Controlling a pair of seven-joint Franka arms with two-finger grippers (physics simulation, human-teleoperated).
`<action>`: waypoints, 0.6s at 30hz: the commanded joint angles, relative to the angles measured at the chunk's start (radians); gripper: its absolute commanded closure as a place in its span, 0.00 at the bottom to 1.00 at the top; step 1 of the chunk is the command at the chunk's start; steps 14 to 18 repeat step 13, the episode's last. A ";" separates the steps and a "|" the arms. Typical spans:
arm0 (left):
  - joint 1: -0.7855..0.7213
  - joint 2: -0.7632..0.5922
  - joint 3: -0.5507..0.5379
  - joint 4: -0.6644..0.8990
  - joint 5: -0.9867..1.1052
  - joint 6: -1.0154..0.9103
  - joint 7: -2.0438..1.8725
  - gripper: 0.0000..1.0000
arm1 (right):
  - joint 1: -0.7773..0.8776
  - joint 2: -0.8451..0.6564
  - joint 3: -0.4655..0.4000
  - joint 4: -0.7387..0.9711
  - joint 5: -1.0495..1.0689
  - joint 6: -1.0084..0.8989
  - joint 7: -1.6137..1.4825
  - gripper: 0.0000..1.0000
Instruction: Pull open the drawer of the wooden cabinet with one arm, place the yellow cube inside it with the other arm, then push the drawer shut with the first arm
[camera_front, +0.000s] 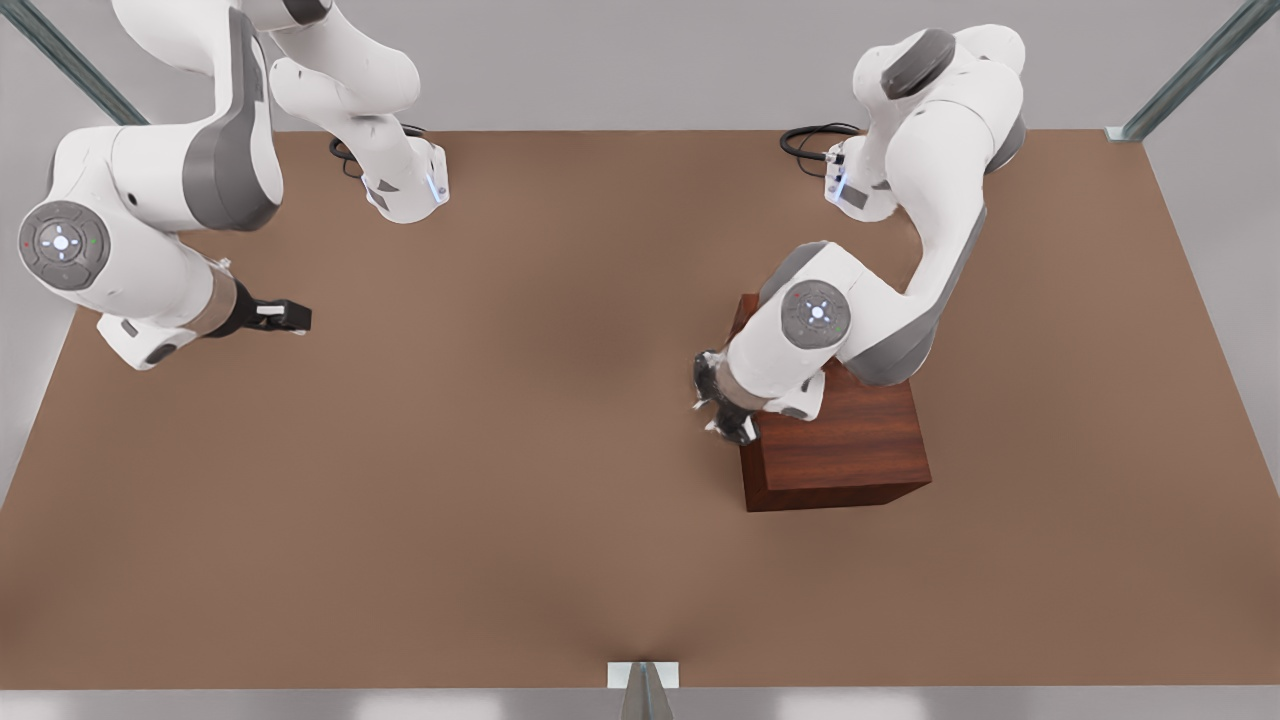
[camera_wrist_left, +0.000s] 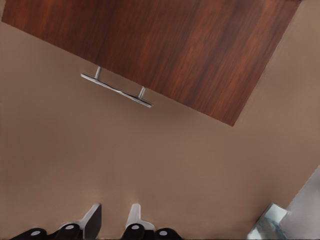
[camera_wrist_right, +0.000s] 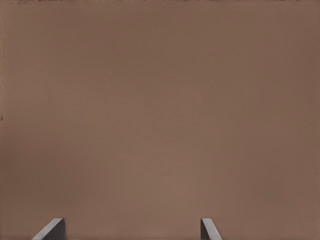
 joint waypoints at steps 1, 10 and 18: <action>0.175 -0.057 -0.041 0.083 0.065 -0.606 2.166 0.55 | -0.002 -0.011 0.000 -0.002 0.004 -0.003 0.006 0.00; 0.120 -0.508 0.315 -0.413 -0.185 -0.442 2.506 0.00 | -0.005 -0.051 -0.008 -0.016 0.014 -0.032 0.006 0.00; 0.121 -0.508 0.294 -0.413 -0.185 -0.448 2.509 0.00 | -0.005 -0.065 -0.012 -0.037 0.014 -0.032 0.009 0.00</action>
